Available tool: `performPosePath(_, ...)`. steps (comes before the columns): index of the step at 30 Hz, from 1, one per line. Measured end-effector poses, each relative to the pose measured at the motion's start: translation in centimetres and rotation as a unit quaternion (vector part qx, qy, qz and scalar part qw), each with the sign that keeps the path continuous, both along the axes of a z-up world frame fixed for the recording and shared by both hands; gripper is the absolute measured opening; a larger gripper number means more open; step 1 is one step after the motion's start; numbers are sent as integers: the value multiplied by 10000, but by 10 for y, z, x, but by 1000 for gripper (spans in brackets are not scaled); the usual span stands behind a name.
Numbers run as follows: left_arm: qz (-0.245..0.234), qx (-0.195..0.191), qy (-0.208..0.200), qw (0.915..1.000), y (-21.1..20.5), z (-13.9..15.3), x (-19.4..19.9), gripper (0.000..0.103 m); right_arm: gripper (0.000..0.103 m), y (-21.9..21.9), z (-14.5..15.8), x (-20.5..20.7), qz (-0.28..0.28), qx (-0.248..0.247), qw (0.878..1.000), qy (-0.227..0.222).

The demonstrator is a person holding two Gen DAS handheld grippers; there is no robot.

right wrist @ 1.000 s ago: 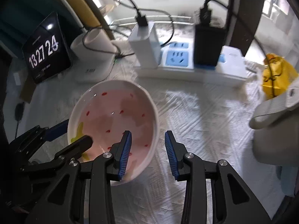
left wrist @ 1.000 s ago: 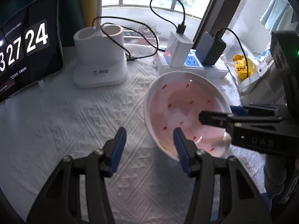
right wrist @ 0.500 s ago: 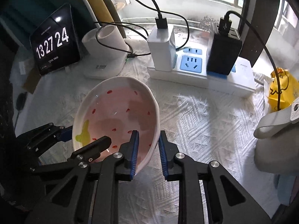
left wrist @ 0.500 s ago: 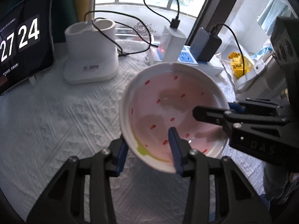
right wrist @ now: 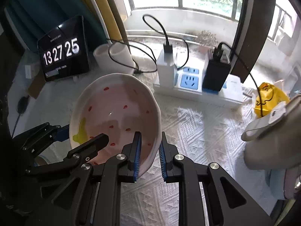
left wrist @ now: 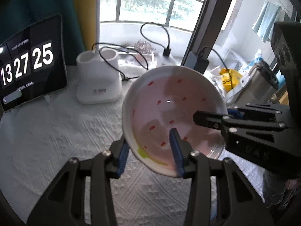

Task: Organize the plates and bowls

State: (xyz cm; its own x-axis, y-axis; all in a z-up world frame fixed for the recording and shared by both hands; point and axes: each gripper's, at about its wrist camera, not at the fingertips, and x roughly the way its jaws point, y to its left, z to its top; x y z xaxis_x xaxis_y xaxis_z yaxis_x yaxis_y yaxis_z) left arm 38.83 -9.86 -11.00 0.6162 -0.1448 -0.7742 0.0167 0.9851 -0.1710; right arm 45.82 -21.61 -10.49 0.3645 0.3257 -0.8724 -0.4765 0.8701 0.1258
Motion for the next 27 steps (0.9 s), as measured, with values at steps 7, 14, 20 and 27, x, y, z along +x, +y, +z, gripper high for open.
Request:
performPosePath(7, -19, -66, -185, 9998, -1, 18, -21, 42, 19, -4, 20, -22, -56, 25, 9997, -221)
performPosePath(14, -27, -109, -338, 9994, 1, 34, -41, 42, 19, -1, 35, -43, -73, 30, 9992, -398)
performPosePath(20, -49, -118, -458, 9989, 2, 45, -58, 42, 19, -1, 48, -61, -75, 22, 9987, -499)
performPosePath(27, -102, -109, -558, 9983, 0, 55, -79, 42, 19, -3, 63, -83, -119, 32, 9980, -617)
